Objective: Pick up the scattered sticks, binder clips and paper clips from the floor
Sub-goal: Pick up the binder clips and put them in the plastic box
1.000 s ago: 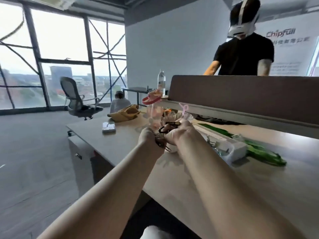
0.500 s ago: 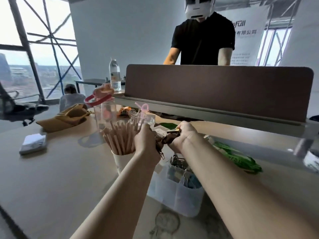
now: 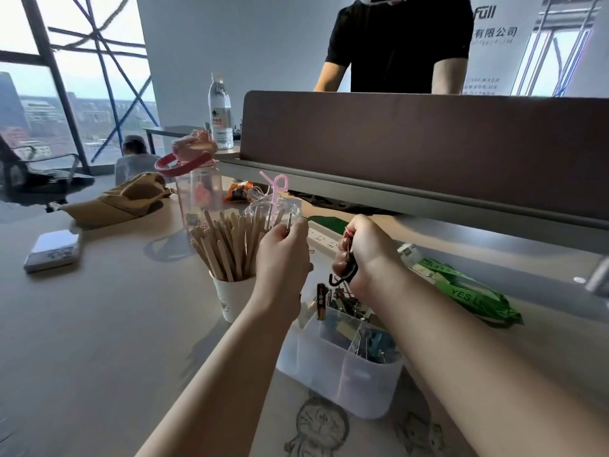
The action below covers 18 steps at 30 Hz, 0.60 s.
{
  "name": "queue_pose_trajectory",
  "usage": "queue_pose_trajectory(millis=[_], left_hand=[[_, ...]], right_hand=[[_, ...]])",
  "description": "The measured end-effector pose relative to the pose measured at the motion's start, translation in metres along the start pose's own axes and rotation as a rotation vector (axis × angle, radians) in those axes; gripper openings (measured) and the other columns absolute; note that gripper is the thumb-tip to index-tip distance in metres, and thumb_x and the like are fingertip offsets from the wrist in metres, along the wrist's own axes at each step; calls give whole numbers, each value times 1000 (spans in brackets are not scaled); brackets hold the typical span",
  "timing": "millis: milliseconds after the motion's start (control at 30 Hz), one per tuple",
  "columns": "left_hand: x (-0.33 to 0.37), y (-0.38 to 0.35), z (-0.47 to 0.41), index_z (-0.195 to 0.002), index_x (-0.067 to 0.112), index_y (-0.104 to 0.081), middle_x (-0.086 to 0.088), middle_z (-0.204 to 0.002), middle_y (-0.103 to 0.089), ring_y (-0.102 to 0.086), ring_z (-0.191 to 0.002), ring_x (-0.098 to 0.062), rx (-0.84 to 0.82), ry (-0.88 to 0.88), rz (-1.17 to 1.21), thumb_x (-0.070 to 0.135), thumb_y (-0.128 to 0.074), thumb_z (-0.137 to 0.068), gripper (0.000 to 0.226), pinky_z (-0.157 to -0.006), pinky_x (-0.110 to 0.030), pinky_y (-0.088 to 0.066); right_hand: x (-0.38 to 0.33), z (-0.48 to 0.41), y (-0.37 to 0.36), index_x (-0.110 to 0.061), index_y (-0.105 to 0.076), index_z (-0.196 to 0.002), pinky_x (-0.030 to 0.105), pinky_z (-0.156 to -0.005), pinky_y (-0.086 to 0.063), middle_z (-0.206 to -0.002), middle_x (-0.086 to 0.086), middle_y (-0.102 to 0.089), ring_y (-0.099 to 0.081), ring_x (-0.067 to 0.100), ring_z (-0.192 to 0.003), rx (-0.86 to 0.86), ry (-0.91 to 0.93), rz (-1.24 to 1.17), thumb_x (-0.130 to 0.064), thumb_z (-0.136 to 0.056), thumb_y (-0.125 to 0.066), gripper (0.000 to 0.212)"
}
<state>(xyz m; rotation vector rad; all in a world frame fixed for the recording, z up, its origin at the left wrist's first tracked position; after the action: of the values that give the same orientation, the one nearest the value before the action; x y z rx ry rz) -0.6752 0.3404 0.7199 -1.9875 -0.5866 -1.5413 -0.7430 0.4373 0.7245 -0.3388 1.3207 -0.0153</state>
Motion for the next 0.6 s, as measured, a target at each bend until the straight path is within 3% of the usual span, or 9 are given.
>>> queue_pose_trajectory(millis=[167, 300, 500, 600], left_hand=[[2, -3, 4, -80, 11, -53, -5, -61, -44, -39, -55, -15, -112, -4, 57, 30, -62, -91, 25, -47, -24, -32], [3, -2, 6, -84, 9, -56, -3, -62, -44, -40, -55, -13, -129, 38, 164, 30, -67, -87, 24, -55, -27, -35], [3, -1, 5, -91, 7, -66, 0, -65, -58, -50, -60, -10, -82, -45, 106, 23, -59, -94, 18, -65, -29, -45], [3, -1, 5, -89, 6, -66, -1, -65, -59, -51, -60, -11, -79, -40, 106, 26, -58, -94, 22, -65, -30, -45]], right_hand=[[0, 8, -1, -15, -47, -59, 30, -47, -32, -55, 1, -43, -37, 15, -41, 2, 67, 70, -17, -80, -50, 22], [-2, 15, -2, -13, -60, -68, 33, -60, -39, -59, 0, -50, -45, 19, -56, -5, 115, 124, -20, -76, -60, 11], [-1, 15, -7, -14, -66, -69, 24, -47, -36, -51, -2, -53, -45, 14, -47, -72, 228, 159, -19, -85, -65, 16], [-1, 13, -11, -13, -67, -74, 23, -47, -37, -55, -2, -56, -47, 12, -51, -113, 246, 155, -16, -86, -65, 13]])
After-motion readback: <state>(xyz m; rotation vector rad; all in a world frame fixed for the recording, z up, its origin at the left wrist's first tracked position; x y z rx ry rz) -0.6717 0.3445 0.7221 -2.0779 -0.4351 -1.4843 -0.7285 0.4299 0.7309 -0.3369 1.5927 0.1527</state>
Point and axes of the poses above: each hand's wrist, its own z-axis away from the middle knuckle, its own y-axis out of the back of the hand, x = y × z, the point moved 4 cm from there along -z, towards the middle knuckle
